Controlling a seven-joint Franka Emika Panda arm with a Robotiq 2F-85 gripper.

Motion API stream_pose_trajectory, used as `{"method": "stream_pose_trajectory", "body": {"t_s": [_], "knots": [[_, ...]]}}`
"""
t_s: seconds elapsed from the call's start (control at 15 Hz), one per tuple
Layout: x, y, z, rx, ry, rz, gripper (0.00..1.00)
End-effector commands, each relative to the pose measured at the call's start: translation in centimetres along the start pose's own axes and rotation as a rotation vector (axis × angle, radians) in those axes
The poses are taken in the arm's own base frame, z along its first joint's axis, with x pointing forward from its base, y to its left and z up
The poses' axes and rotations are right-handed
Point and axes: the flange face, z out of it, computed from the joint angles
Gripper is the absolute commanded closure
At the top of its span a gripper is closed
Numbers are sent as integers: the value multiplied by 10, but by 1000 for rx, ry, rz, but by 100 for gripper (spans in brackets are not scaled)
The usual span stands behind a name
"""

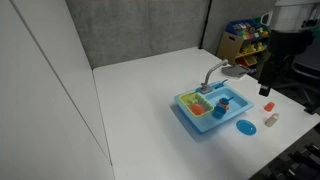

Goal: Move the toy knife from the blue cup to the blue mug

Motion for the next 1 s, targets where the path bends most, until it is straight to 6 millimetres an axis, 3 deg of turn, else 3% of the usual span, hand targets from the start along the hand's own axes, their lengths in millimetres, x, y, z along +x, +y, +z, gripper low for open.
{"method": "stream_pose_trajectory", "body": {"t_s": [0.0, 0.4, 0.93], "knots": [[0, 0, -1, 0, 1, 0, 0], [16, -2, -5, 2, 4, 21, 0], [67, -4, -8, -15, 56, 105, 0]]}}
